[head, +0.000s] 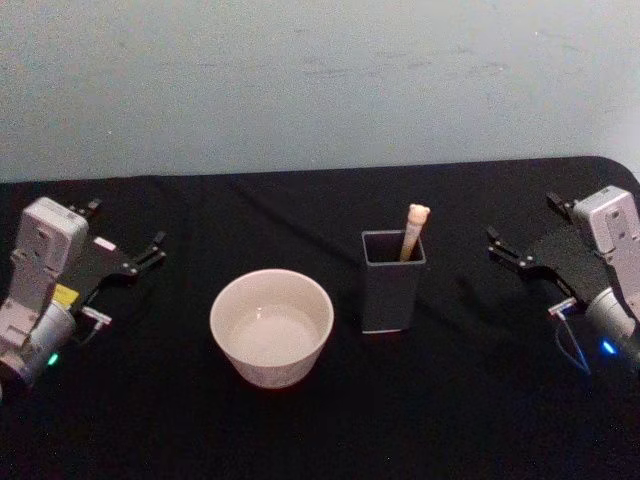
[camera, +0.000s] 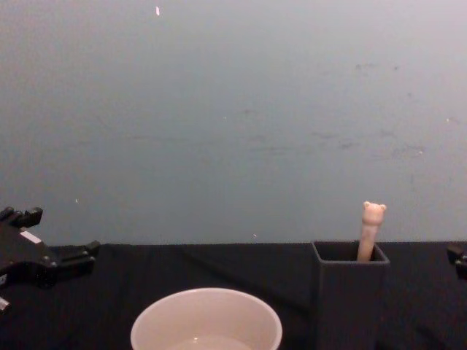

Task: Pick up the stirring spoon with one hand, stir inside the cup, then place it back in its original position.

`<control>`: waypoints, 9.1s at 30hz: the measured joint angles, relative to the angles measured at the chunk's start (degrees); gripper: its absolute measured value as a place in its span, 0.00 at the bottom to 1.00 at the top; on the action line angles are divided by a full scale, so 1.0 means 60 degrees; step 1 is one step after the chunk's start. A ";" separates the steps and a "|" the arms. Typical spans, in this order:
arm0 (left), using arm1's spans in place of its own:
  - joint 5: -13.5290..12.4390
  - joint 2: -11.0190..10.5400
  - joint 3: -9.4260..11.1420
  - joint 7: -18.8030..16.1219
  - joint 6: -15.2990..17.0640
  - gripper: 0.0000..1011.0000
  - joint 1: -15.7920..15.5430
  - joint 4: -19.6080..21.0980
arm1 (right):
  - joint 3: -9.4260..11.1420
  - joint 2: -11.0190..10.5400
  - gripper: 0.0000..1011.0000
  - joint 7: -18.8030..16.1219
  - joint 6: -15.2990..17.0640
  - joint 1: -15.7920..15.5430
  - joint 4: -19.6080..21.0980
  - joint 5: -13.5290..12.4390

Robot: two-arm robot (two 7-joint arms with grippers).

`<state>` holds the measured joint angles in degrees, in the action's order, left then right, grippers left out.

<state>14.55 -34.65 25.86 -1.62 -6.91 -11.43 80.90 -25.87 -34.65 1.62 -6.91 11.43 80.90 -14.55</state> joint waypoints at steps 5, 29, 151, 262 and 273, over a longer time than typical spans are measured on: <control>0.0000 0.0000 0.0001 0.0000 0.0000 0.99 0.0000 0.0000 | 0.0000 0.0000 0.99 0.0000 0.0000 0.0000 0.0000 0.0000; 0.0000 0.0000 0.0000 0.0000 0.0000 0.99 0.0000 0.0000 | 0.0001 0.0000 0.99 0.0000 0.0000 0.0000 0.0000 0.0000; 0.0000 0.0001 0.0000 0.0000 -0.0001 0.99 0.0000 0.0000 | 0.0046 0.1227 0.75 -0.6877 -0.0224 0.1757 -0.1606 -0.2460; 0.0000 0.0000 0.0000 0.0000 0.0000 0.99 0.0000 0.0000 | -0.1458 0.2910 0.21 -0.7243 -0.1297 0.2485 -0.2042 -0.1671; -0.0001 0.0000 0.0000 0.0000 0.0000 0.99 0.0000 0.0000 | -0.1314 0.3001 0.21 -0.7108 -0.1342 0.2565 -0.2337 -0.1523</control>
<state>14.55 -34.64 25.86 -1.62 -6.91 -11.43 80.90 -33.75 -16.64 -41.02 -14.96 26.82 66.88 -23.69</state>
